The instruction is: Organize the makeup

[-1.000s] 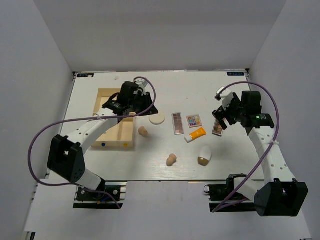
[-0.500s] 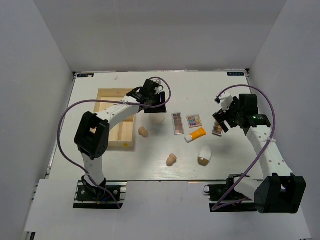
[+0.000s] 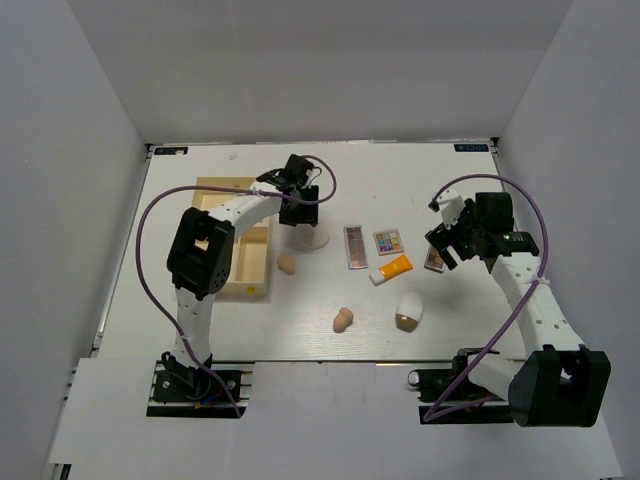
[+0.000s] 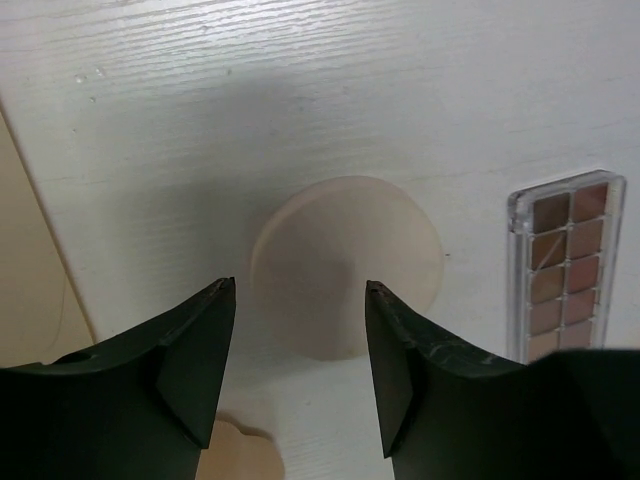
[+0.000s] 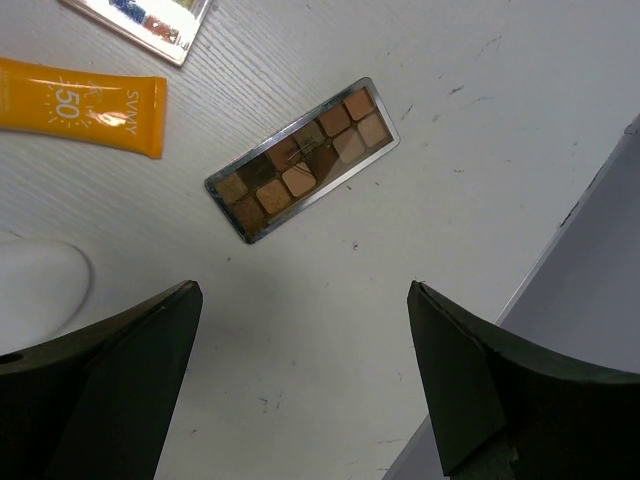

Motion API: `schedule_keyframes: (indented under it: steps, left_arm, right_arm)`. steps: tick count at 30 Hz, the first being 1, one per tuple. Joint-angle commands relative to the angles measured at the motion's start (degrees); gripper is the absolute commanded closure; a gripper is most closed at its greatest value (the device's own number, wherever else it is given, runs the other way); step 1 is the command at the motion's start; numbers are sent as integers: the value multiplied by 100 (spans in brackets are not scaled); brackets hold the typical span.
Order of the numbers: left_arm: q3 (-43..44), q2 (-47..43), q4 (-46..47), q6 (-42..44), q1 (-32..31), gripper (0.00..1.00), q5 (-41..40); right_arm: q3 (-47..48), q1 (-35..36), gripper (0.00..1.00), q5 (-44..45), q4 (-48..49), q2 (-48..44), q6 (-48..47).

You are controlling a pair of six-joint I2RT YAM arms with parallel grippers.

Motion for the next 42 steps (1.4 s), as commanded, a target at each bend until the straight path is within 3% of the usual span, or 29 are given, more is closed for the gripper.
schedule_keyframes:
  steps: [1, 14, 23, 35, 42]
  left_arm:
    - [13, -50, -36, 202, 117, 35, 136]
    - [-294, 231, 96, 360, 170, 49, 1050]
    - [-567, 214, 140, 325, 170, 73, 944]
    - [-364, -1051, 562, 185, 302, 81, 804]
    - [-628, -1596, 677, 18, 846, 84, 426]
  right_arm:
    - [-22, 36, 11, -13, 138, -7, -18]
    - [-48, 27, 11, -22, 129, 2, 9]
    - [-57, 27, 11, -39, 129, -24, -35]
    - [-75, 27, 11, -250, -12, -68, -114]
    - [-127, 27, 11, -268, -3, -95, -88]
